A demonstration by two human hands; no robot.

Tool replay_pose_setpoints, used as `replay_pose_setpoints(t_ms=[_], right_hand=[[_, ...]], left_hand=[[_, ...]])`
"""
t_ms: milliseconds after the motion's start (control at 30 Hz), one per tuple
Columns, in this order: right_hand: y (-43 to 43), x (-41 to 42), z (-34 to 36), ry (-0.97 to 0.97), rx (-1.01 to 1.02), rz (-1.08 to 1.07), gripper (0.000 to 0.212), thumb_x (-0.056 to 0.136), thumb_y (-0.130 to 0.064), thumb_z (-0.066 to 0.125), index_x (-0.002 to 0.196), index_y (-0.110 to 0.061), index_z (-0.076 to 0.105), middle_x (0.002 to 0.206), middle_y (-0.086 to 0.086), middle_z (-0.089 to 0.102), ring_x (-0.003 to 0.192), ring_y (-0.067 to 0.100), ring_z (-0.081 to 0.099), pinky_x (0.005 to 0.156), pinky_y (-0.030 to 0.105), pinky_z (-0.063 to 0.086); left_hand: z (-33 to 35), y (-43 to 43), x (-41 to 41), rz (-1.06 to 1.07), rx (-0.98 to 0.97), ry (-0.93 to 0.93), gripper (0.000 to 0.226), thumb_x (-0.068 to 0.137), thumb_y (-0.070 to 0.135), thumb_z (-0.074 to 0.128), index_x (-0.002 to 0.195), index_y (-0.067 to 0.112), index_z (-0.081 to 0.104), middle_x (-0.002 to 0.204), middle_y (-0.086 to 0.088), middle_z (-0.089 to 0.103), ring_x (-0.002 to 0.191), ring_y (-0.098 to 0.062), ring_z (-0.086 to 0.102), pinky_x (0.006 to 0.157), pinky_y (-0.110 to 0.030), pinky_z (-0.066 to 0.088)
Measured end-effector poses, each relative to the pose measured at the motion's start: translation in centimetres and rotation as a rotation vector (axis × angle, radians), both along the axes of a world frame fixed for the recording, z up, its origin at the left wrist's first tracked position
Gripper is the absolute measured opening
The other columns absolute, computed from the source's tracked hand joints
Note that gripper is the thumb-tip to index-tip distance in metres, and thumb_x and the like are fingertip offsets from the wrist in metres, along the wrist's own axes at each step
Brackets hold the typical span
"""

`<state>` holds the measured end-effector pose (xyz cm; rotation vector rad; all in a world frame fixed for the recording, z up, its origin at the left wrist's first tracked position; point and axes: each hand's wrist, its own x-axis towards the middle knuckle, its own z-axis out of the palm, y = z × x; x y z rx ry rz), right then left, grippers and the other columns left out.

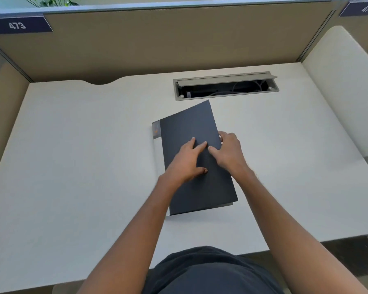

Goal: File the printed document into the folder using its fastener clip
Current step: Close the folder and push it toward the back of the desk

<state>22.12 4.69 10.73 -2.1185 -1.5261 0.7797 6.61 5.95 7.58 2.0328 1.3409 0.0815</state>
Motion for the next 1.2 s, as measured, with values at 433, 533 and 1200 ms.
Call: replay_pose_setpoints(t_ms=[433,533,1200], right_hand=[[-0.3,1.4,-7.9,-0.082,-0.187,-0.004,0.052,0.094,-0.024,0.066,0.138,-0.005,0.048,0.135,0.018,0.049,0.13,0.034,0.044,0.106,0.039,0.042],[-0.6,1.0,-8.8,-0.086,-0.197,0.019,0.046,0.094,-0.021,0.063,0.134,-0.004,0.049,0.136,0.019,0.047,0.131,0.035,0.042,0.107,0.041,0.044],[-4.7,0.3,-12.2,-0.32,-0.104,0.236,0.07,0.104,-0.045,0.044,0.163,-0.018,0.016,0.171,0.011,0.001,0.159,0.029,0.004,0.129,0.042,0.013]], left_hand=[[-7.1,-1.1,4.1,-0.029,-0.002,0.226,0.093,0.092,0.034,0.072,0.164,0.022,0.015,0.172,-0.015,-0.006,0.16,-0.03,-0.005,0.128,-0.054,0.007],[-7.6,-1.3,4.5,-0.025,-0.005,0.259,0.09,0.094,0.034,0.069,0.164,0.02,0.014,0.172,-0.017,-0.007,0.16,-0.031,-0.006,0.128,-0.055,0.006],[-8.9,-2.5,0.0,0.189,0.213,0.139,0.06,0.104,0.018,0.044,0.162,0.017,0.026,0.172,-0.008,0.012,0.16,-0.023,0.005,0.13,-0.044,0.005]])
